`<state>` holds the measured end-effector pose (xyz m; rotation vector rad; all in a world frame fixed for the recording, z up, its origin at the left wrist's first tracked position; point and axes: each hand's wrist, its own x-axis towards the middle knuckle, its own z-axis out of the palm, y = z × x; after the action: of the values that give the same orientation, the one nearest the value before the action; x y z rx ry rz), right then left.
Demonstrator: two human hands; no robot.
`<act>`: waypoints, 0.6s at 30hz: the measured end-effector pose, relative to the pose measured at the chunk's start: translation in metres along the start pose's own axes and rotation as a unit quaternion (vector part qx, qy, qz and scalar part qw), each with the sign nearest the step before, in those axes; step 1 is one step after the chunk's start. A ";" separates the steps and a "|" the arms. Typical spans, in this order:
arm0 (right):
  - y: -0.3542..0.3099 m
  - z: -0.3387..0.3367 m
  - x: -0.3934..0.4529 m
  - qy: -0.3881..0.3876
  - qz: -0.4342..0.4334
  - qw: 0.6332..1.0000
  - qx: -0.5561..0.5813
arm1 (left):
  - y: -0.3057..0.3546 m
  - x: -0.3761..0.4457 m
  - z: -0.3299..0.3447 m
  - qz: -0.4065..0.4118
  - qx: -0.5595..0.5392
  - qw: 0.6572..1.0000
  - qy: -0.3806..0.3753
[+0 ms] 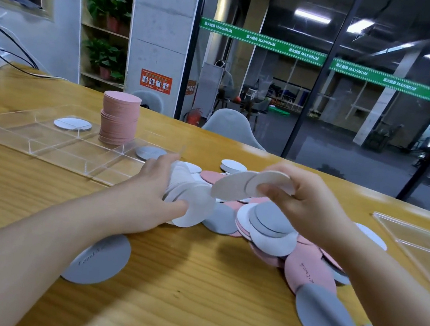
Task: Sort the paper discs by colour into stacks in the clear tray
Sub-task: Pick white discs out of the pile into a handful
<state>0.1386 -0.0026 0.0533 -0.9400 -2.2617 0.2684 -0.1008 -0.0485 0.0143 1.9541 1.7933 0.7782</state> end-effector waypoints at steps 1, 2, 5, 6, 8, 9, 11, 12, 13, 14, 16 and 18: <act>0.000 0.004 -0.001 -0.007 0.005 1.000 0.013 | 0.000 0.000 0.000 0.001 0.002 1.000 -0.001; 0.000 0.009 -0.002 -0.015 0.011 1.000 0.021 | 0.000 -0.001 0.001 0.003 0.003 1.000 -0.003; 0.000 0.029 -0.004 -0.033 0.024 0.999 0.009 | 0.001 -0.001 0.001 0.008 0.004 1.000 -0.009; -0.001 0.035 -0.006 -0.035 0.029 0.999 0.003 | 0.001 0.000 0.001 0.009 0.004 1.000 -0.012; -0.002 0.045 -0.009 -0.040 0.045 0.998 0.009 | 0.001 0.000 0.000 0.007 0.006 1.000 -0.020; -0.002 0.049 -0.009 -0.037 0.046 0.998 0.005 | 0.000 0.000 0.000 0.006 0.006 1.000 -0.023; -0.002 0.057 -0.010 -0.032 0.049 0.998 -0.013 | 0.000 0.000 0.000 0.007 0.004 1.000 -0.027; -0.002 0.060 -0.009 -0.035 0.052 0.998 -0.015 | -0.001 0.000 0.000 0.009 0.004 1.000 -0.026; -0.003 0.063 -0.009 -0.037 0.055 0.998 -0.014 | 0.000 0.001 0.001 0.010 0.004 1.000 -0.023; -0.005 0.065 -0.009 -0.038 0.054 0.998 -0.009 | 0.000 0.001 0.003 0.012 0.007 1.000 -0.018; -0.011 0.070 -0.007 -0.043 0.050 0.998 0.008 | -0.001 0.003 0.006 0.016 0.014 1.000 0.000; -0.018 0.075 -0.005 -0.064 0.050 0.996 0.022 | -0.003 0.005 0.007 0.020 0.019 1.000 0.014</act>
<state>0.0826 -0.0146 0.0012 -1.0404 -2.3179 0.4312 -0.0981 -0.0427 0.0077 2.0190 1.8023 0.7935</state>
